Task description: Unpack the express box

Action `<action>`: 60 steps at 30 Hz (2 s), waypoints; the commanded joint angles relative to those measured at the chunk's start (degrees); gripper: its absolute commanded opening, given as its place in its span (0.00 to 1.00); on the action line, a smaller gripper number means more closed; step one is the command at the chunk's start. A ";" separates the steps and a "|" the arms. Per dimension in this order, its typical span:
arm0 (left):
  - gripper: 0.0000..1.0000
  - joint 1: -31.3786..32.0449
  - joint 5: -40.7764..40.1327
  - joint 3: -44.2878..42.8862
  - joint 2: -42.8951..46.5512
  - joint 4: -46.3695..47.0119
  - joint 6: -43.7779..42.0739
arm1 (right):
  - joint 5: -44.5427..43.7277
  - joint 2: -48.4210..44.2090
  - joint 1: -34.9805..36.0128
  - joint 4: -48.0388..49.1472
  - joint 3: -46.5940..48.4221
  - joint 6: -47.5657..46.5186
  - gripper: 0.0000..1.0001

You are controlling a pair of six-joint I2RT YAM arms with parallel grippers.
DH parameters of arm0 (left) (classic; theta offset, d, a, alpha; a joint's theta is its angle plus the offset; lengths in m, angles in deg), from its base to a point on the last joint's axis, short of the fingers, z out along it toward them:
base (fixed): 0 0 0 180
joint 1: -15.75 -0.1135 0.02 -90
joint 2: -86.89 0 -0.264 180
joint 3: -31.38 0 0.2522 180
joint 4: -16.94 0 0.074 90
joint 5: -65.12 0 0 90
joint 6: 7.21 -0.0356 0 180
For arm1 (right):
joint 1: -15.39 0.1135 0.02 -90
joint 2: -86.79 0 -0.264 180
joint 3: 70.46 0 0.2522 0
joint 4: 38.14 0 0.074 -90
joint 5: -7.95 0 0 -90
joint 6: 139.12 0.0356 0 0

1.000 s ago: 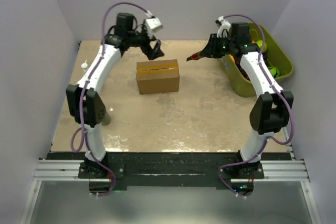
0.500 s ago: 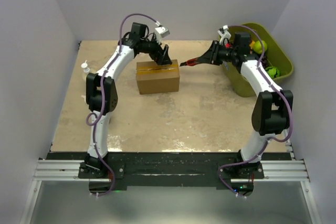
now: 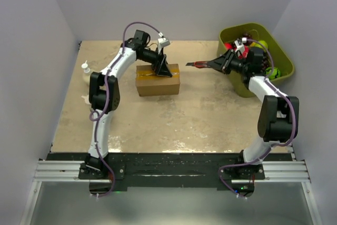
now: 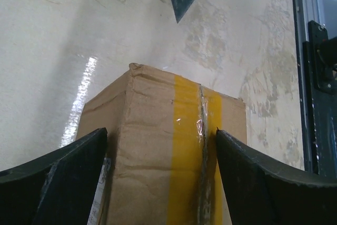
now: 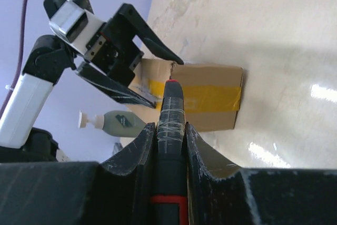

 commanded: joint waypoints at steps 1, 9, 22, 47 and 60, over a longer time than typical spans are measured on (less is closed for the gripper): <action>0.87 -0.86 3.28 2.11 -0.46 -8.85 -6.30 | 3.38 -2.57 0.48 9.79 -4.42 6.72 0.00; 0.89 -0.34 2.94 0.88 -2.39 -9.38 -5.17 | 6.73 1.73 0.39 21.40 -7.24 14.03 0.00; 0.86 -0.60 -2.52 2.91 -2.74 -0.07 3.89 | -6.37 2.53 0.83 28.61 -13.57 22.47 0.00; 0.82 -2.97 -4.45 2.90 -1.87 1.16 3.36 | -6.45 2.08 6.28 26.15 -11.82 20.10 0.00; 0.79 -3.94 -4.27 4.57 -1.60 0.11 2.13 | -8.56 1.30 6.10 28.34 -12.34 21.94 0.00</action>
